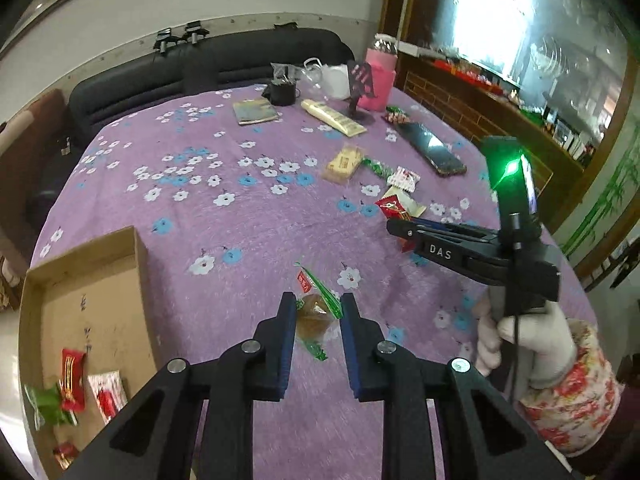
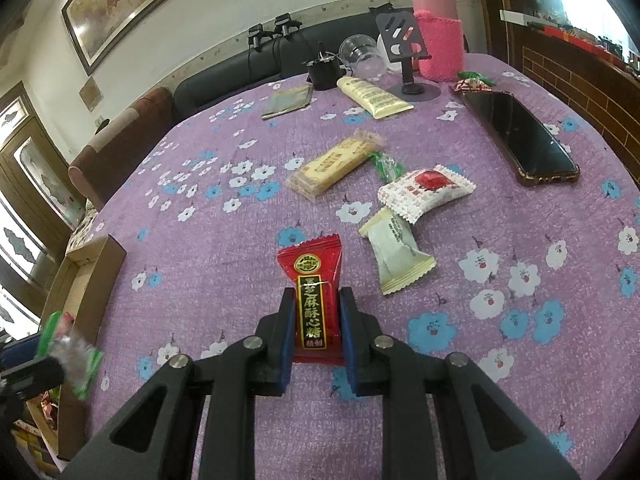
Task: Organize snacks
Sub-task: 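Carry both snacks over the cardboard tray and open both grippers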
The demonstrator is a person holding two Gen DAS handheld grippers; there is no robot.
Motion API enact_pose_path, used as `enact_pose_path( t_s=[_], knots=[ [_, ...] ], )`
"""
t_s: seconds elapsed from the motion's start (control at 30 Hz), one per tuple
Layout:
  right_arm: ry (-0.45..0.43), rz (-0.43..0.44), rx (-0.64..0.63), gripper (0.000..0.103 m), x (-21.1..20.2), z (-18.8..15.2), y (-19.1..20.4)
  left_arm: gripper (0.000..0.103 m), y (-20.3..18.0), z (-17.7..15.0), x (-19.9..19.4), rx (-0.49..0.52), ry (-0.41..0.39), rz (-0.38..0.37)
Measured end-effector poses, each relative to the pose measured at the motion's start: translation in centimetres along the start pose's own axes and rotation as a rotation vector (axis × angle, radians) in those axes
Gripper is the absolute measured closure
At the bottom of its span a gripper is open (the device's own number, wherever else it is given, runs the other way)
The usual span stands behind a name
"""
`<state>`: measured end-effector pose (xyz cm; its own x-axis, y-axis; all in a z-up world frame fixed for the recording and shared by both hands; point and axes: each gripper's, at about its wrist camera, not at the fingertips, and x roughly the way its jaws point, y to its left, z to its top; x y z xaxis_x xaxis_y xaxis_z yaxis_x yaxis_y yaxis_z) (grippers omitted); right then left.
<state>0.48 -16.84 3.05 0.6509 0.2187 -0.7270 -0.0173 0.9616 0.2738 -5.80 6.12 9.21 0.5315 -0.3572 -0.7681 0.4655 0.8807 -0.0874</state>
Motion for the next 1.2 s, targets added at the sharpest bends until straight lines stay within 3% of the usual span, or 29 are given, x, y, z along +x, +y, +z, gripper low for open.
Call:
enact_pose_path(
  t_s=[0.33,0.6,0.7,0.87,1.2],
  knots=[
    [-0.041,0.138,0.033,0.084,-1.4,0.0,0.0,0.081,2.2,-2.2,-5.3,-0.149,-0.13,0.02],
    [-0.066,0.131,-0.001,0.084,-1.8,-0.2,1.0,0.081,6.1,-4.6,-8.6,-0.248,-0.214,0.041],
    [-0.057,0.165,-0.002,0.084,-2.4,-0.2,1.9,0.081,8.0,-5.8,-9.9,-0.279,-0.234,0.072],
    [-0.02,0.253,-0.053,0.083,-3.8,-1.2,6.1,0.081,11.2,-8.5,-11.3,-0.341,-0.242,0.121],
    [0.047,0.357,-0.279,0.083,-4.1,-3.0,18.7,0.081,15.7,-12.5,-12.6,-0.45,-0.247,0.16]
  ],
)
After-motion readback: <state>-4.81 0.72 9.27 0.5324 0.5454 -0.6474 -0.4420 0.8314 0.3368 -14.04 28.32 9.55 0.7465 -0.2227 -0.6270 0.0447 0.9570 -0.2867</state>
